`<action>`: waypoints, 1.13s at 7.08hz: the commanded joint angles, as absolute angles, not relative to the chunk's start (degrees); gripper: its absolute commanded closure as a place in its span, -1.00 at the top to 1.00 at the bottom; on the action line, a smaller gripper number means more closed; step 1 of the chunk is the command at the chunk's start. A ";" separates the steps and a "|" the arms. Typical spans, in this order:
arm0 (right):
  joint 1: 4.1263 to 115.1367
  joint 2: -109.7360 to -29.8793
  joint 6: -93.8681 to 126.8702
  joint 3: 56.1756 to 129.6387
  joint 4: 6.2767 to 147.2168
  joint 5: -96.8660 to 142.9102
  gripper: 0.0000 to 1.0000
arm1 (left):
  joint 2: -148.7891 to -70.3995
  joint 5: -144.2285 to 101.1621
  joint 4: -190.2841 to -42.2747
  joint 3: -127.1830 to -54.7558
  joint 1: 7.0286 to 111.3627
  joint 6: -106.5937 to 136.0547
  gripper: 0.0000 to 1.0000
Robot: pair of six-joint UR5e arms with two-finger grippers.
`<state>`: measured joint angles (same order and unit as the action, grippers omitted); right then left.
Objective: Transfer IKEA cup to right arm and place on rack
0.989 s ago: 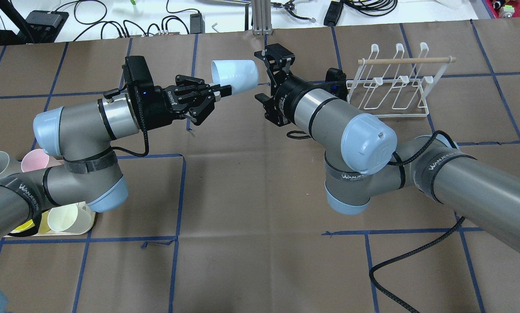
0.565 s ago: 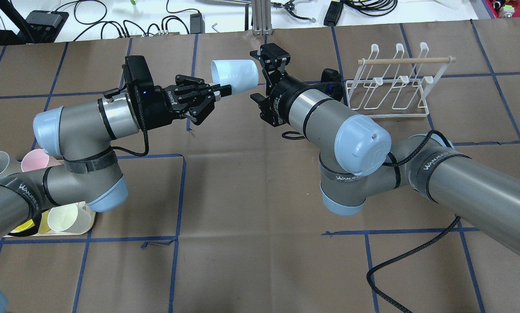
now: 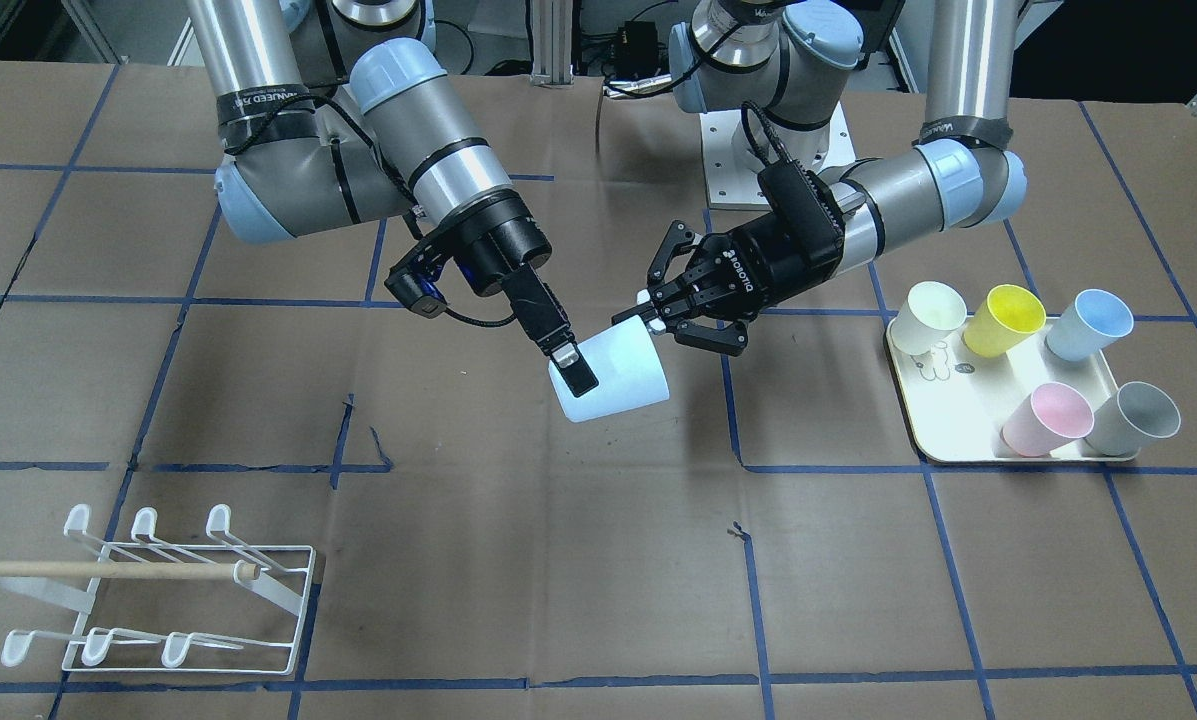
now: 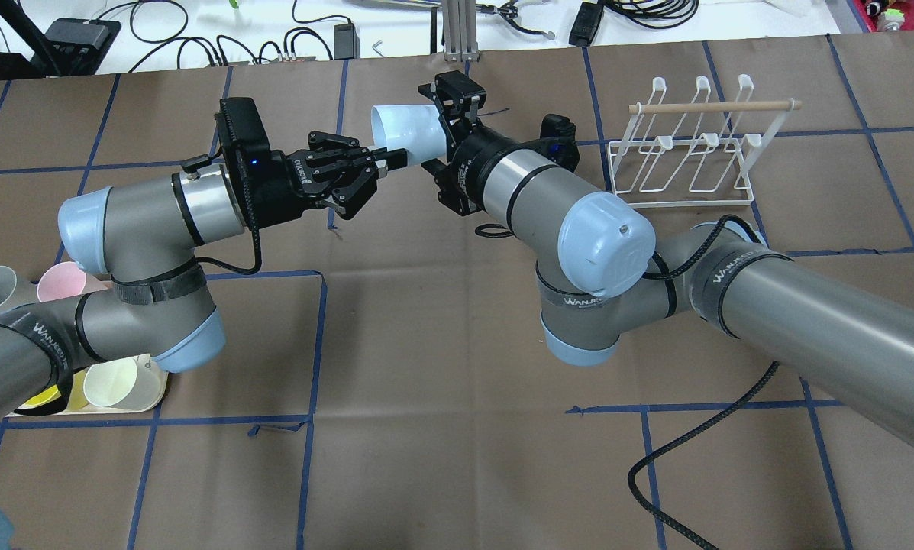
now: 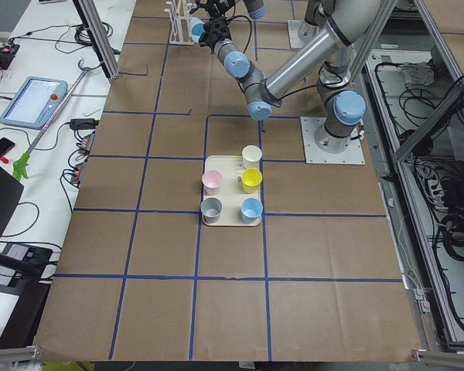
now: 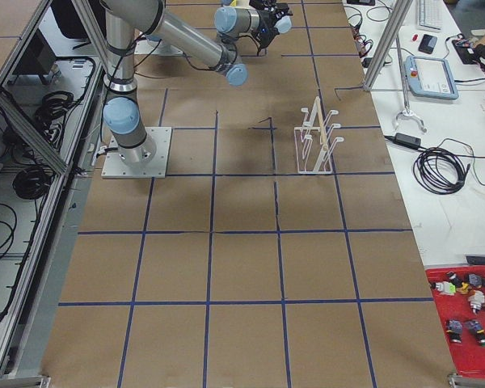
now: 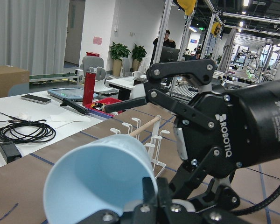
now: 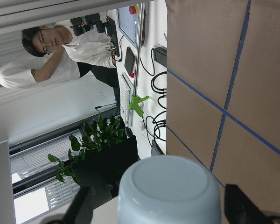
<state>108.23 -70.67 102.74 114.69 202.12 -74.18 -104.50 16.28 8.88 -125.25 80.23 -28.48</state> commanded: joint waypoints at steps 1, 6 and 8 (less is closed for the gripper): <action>108.37 -70.40 102.92 114.26 202.06 -74.35 0.99 | -104.50 16.35 8.88 -125.24 80.16 -28.48 -0.88; 108.46 -69.70 102.31 113.73 202.06 -73.92 0.54 | -104.41 16.44 8.88 -125.24 80.07 -28.39 -0.84; 108.46 -69.70 102.13 113.73 202.06 -73.39 0.26 | -104.41 16.52 8.88 -125.24 79.98 -28.39 -0.83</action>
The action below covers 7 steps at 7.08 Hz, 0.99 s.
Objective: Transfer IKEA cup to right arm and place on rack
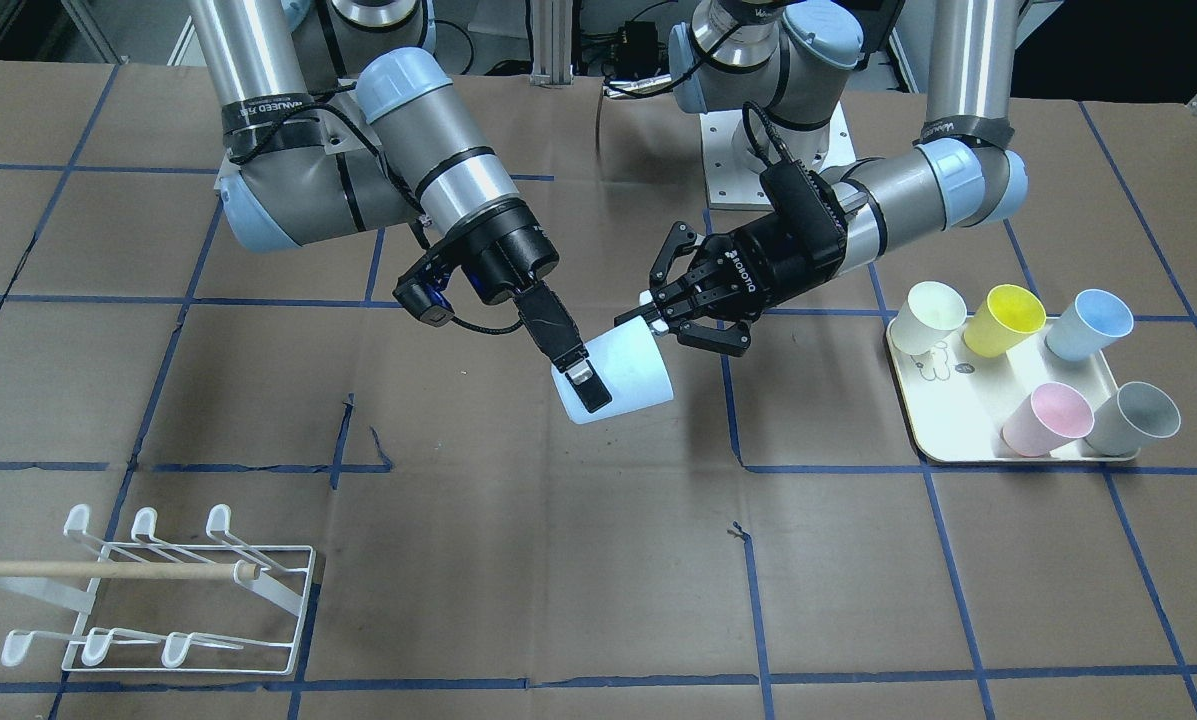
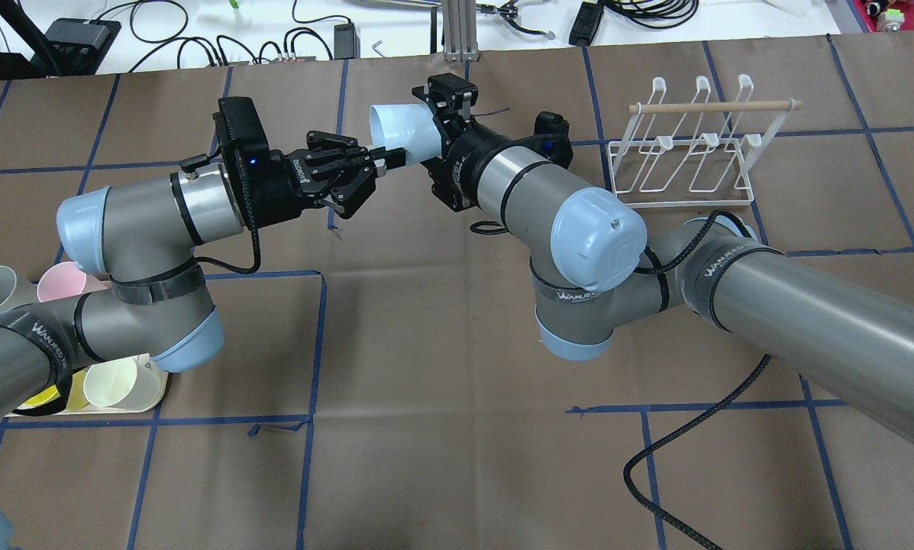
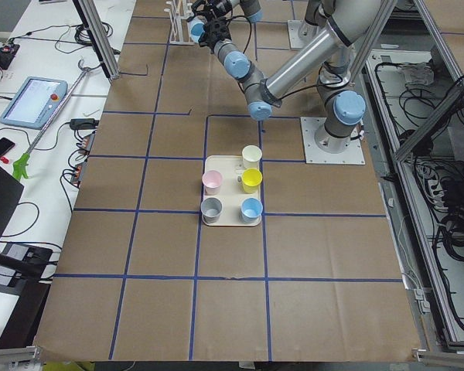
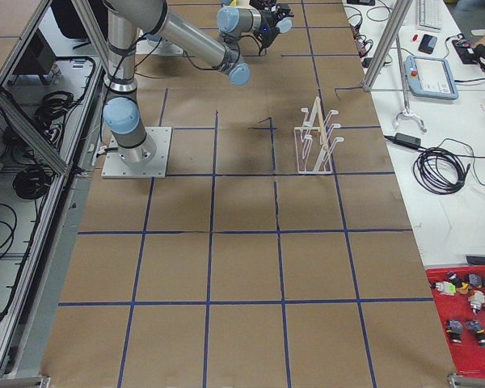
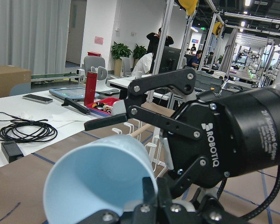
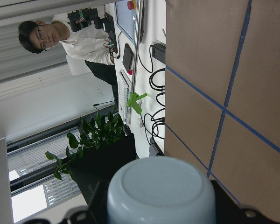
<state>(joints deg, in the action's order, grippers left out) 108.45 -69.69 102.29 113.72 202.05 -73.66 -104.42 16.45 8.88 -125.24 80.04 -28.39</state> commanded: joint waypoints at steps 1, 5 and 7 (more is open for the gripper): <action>108.46 -69.70 102.22 113.73 202.15 -73.30 0.15 | -104.41 16.52 8.88 -125.24 79.89 -28.13 -0.63; 108.37 -69.70 102.13 113.64 202.15 -73.21 0.07 | -104.33 16.61 9.05 -124.63 79.63 -26.02 0.82; 108.11 -69.44 102.04 113.21 202.24 -73.21 0.05 | -104.15 16.09 9.14 -124.98 76.41 -26.01 0.98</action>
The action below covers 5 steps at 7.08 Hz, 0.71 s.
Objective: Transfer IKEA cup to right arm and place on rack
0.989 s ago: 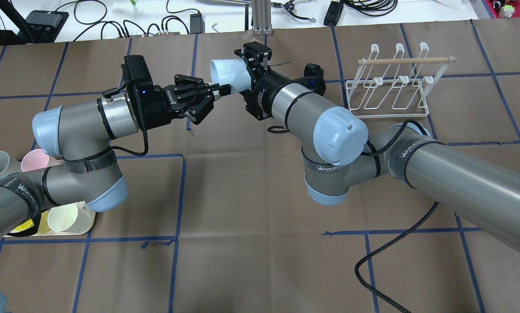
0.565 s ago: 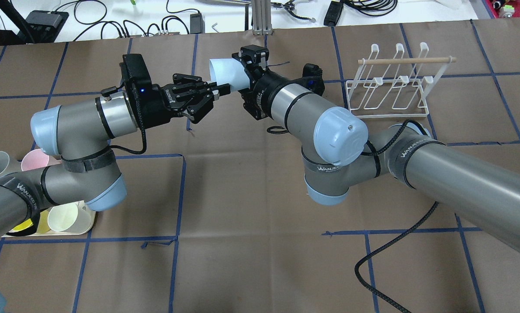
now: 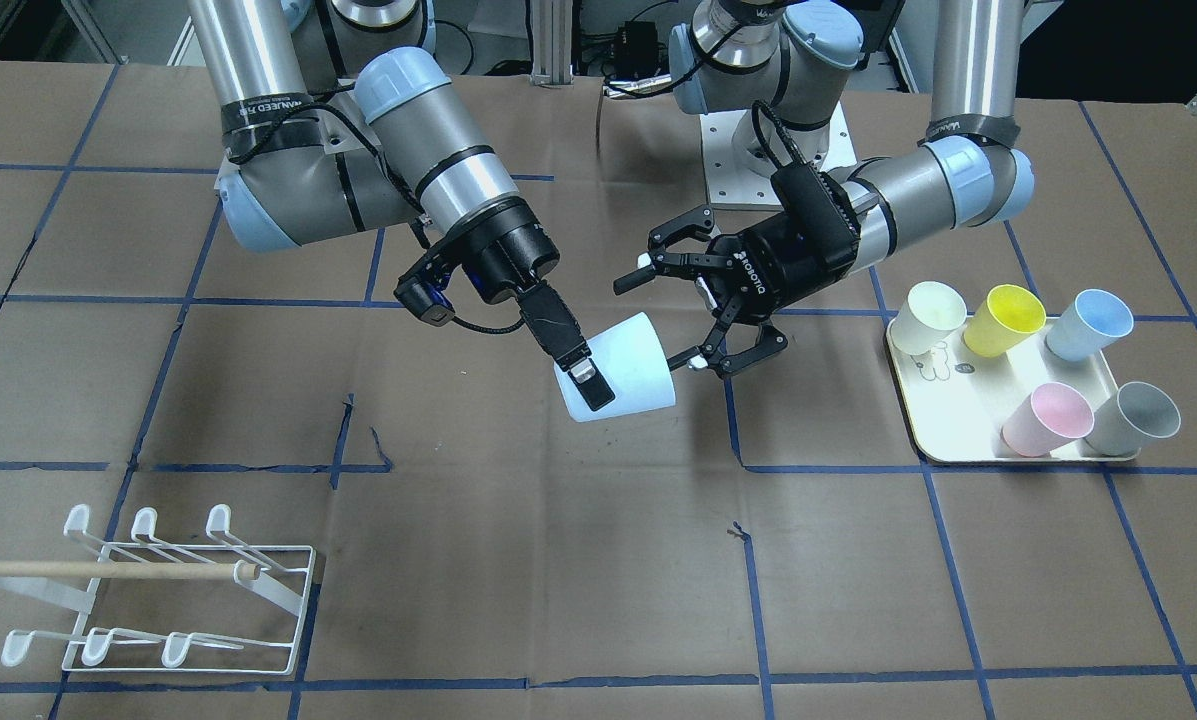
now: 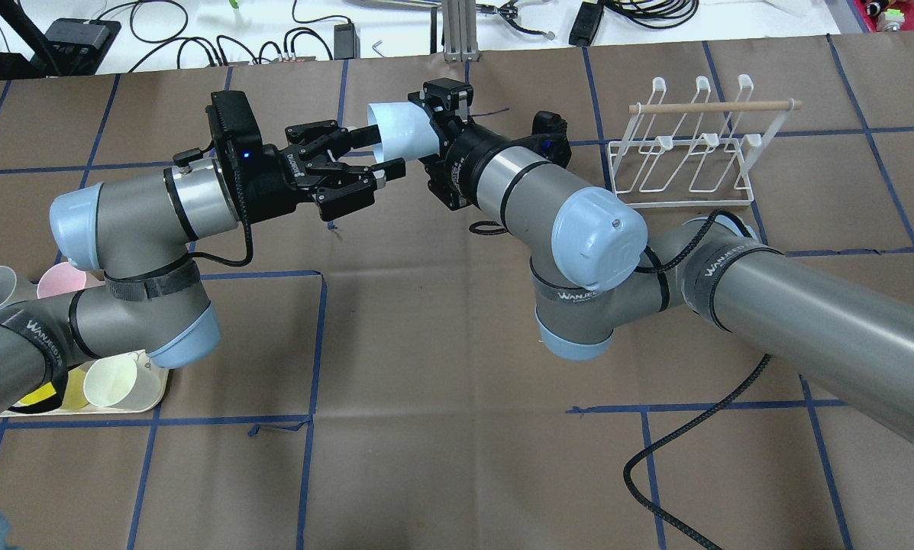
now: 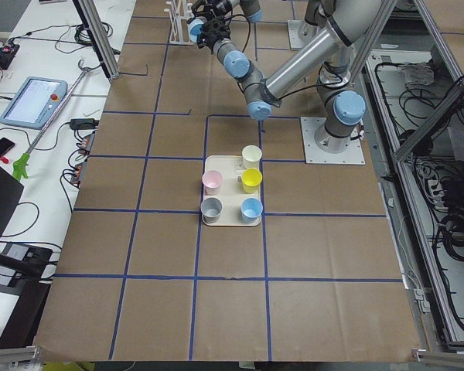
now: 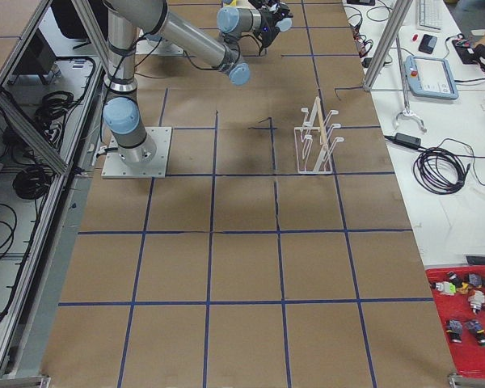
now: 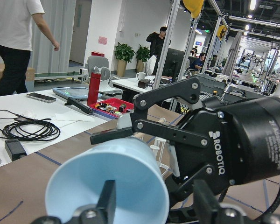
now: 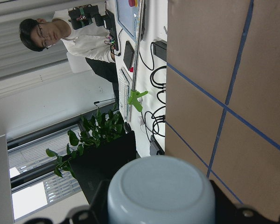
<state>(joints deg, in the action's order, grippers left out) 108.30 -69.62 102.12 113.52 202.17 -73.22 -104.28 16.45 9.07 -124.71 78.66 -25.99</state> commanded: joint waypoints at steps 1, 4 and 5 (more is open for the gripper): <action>107.50 -68.91 100.21 112.07 202.24 -73.21 0.00 | -103.98 14.08 9.92 -125.15 72.37 -26.02 0.98; 100.30 -68.99 73.21 109.17 201.62 -73.21 -0.53 | -104.33 15.45 10.02 -124.10 70.40 -25.93 0.99; 99.41 -69.08 60.16 108.55 201.45 -73.21 -0.58 | -102.85 24.34 10.19 -123.67 70.40 -25.93 0.99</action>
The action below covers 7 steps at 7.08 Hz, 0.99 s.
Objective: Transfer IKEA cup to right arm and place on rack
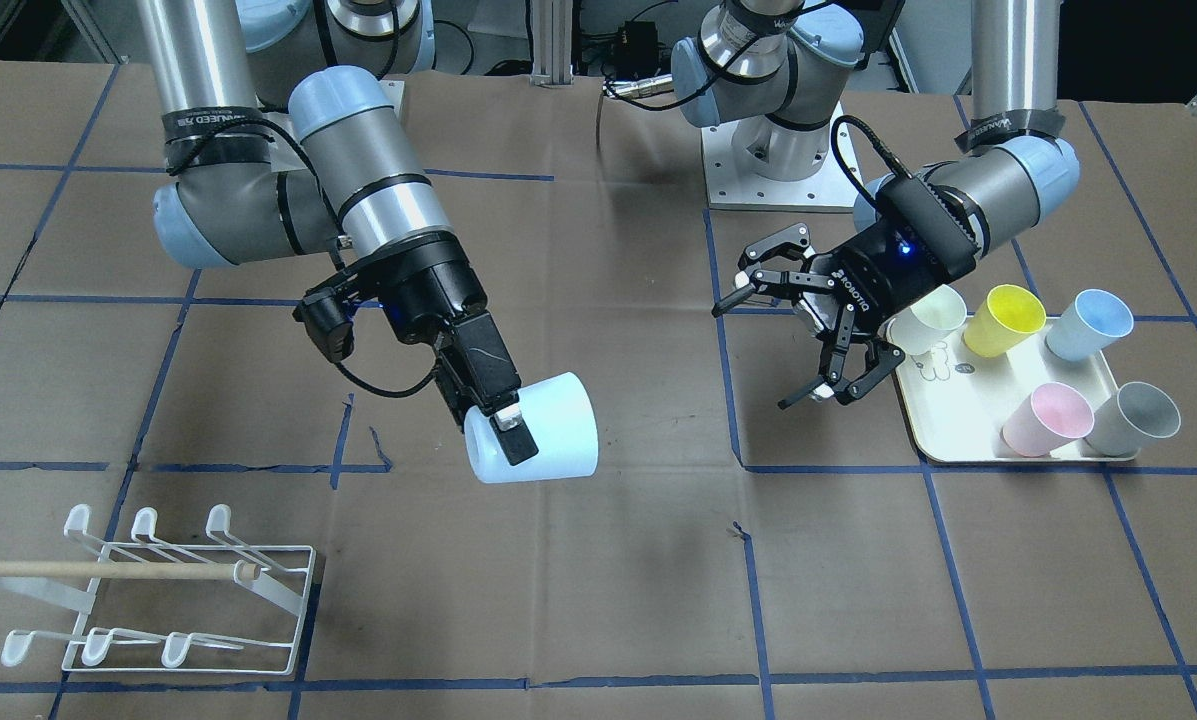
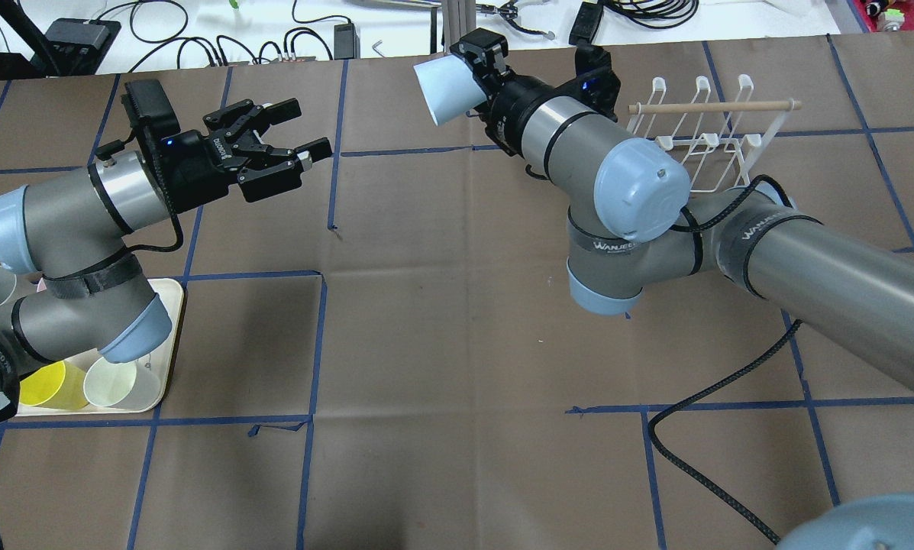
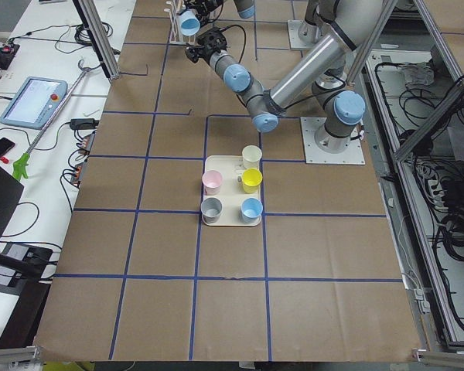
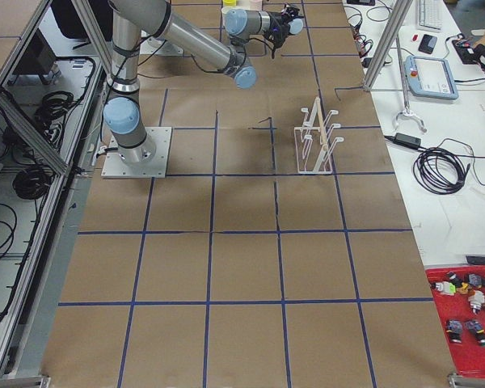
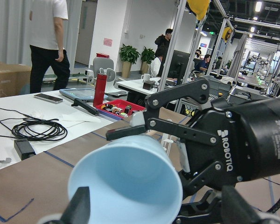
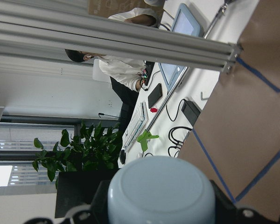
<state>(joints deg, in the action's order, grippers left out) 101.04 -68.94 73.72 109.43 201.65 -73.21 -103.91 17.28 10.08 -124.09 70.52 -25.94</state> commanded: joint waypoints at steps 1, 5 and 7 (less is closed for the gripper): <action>98.27 -69.17 44.54 108.28 201.18 -73.39 -0.58 | -103.01 37.22 9.85 -121.83 70.92 -25.75 0.99; 85.21 -68.30 -5.92 108.28 201.09 -73.56 -0.55 | -101.69 64.09 -18.80 -112.09 73.72 -20.06 0.99; 82.44 -65.67 -8.00 106.71 201.18 -74.09 -0.54 | -101.52 80.70 -40.39 -104.45 78.99 -18.72 0.99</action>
<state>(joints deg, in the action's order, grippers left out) 83.98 -67.36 -6.12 107.85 201.16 -73.81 -101.76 71.26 -27.01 -108.89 76.04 -19.49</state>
